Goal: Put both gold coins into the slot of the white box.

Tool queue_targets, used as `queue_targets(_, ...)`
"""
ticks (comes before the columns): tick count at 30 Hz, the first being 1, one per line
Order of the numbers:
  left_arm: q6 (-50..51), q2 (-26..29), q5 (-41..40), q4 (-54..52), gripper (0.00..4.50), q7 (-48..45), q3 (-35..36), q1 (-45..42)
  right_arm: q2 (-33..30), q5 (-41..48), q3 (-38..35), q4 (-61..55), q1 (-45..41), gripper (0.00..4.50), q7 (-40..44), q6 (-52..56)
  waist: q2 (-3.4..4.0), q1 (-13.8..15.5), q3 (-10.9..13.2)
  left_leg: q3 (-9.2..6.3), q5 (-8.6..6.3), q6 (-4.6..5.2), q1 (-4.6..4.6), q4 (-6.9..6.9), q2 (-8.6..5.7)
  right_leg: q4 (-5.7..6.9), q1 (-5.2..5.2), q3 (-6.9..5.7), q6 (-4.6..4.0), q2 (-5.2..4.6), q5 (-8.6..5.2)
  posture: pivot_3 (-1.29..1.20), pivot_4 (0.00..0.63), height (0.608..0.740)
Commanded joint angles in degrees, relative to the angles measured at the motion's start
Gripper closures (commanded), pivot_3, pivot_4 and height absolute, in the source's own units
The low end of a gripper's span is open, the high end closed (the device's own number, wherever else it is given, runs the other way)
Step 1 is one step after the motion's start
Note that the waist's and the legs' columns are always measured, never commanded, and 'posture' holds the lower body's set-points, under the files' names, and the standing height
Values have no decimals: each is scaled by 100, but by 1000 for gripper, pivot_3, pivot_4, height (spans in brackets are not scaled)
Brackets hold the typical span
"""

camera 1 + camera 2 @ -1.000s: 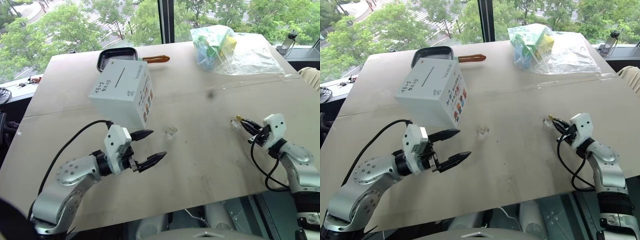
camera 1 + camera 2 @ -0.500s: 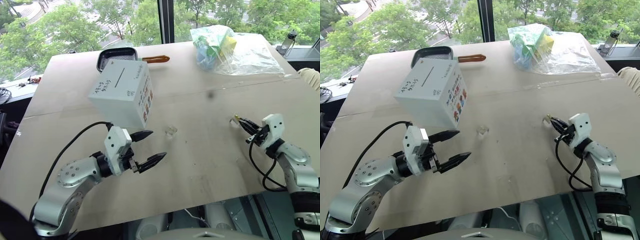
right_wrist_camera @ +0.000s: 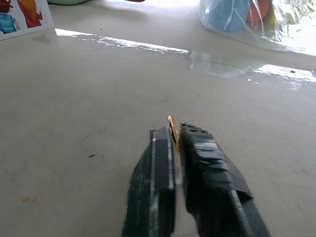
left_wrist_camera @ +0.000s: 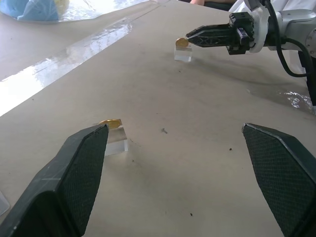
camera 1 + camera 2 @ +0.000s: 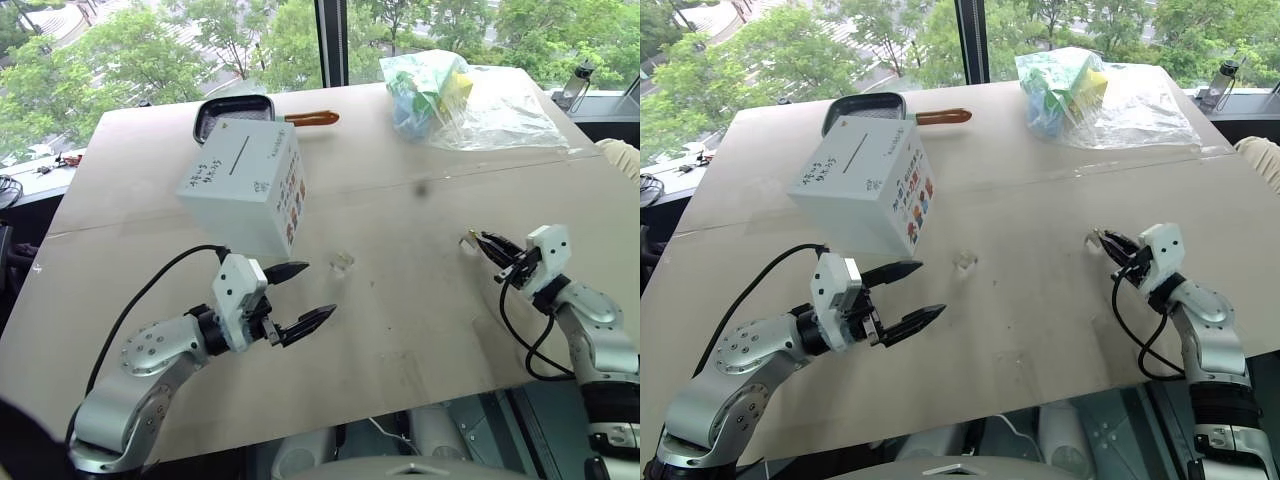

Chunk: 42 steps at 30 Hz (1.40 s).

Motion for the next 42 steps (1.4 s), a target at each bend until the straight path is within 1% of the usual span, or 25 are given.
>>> queue_targets(1,-141,-14,8,-106,73,21,52,39,-20,19,-115,-19,-137,2317,-45,-144,0,0,0,-1,0,0,0,0,0,0,0,0,0,0,0,0,150,721)
queue_targets(16,-188,-23,21,-166,73,106,62,151,-47,-150,63,348,-355,2317,36,-34,1,0,1,0,0,0,0,0,0,0,0,0,0,0,0,0,150,721)
queue_targets(17,-187,-28,20,-182,73,118,64,167,-53,-149,62,353,-354,2824,48,-29,1,-1,1,0,0,0,-1,0,0,0,0,1,0,0,0,0,150,721)
queue_targets(18,-188,-29,22,-192,73,127,64,179,-57,-151,63,361,-356,3071,56,-30,1,-1,1,0,0,0,-1,0,0,0,0,1,0,0,0,0,150,721)
queue_targets(21,-198,-33,29,-209,73,148,57,220,-55,-151,51,376,-362,4449,69,-83,1,-2,0,1,0,0,0,0,0,0,0,2,0,0,0,0,150,721)
queue_targets(29,-210,-94,12,-208,73,200,42,253,-27,-78,14,211,-308,4449,143,-137,1,-2,1,1,0,0,0,0,0,0,0,1,0,0,0,0,150,721)
queue_targets(31,-183,-209,-82,-190,73,283,75,209,15,81,-25,42,-317,4449,191,-51,1,-3,1,0,0,0,0,0,0,0,0,1,0,0,0,0,150,721)
queue_targets(32,-149,-308,-199,-183,73,354,108,153,58,255,-37,-115,-328,4449,235,95,2,-4,1,0,0,0,0,0,0,0,0,1,0,0,0,0,150,721)
queue_targets(35,142,-755,-897,-173,73,745,244,-112,214,1051,22,-839,-396,4449,360,940,2,1,1,-3,0,1,-2,0,1,0,0,2,0,-1,0,0,150,721)
queue_targets(38,519,-889,-1494,-277,73,908,227,-203,294,1588,80,-1354,-458,4449,316,1679,2,-9,1,-12,0,0,-3,3,1,1,0,3,1,-1,1,0,150,721)
queue_targets(40,796,-1191,-2612,-311,73,1131,171,-369,477,2613,239,-2049,-575,4449,169,2685,3,-3,2,-12,-1,0,-3,2,1,1,0,3,1,-1,0,0,150,721)
queue_targets(41,896,-1303,-3029,-314,73,1226,141,-430,551,2998,291,-2296,-622,4449,90,3060,1,-1,2,-16,-1,1,-7,2,1,1,-1,5,1,-2,0,0,150,721)
queue_targets(42,984,-1374,-3254,-300,73,1259,84,-473,613,3313,336,-2487,-662,4449,21,3359,0,-4,3,-19,-1,1,-8,3,1,0,-1,5,1,-2,0,0,150,721)
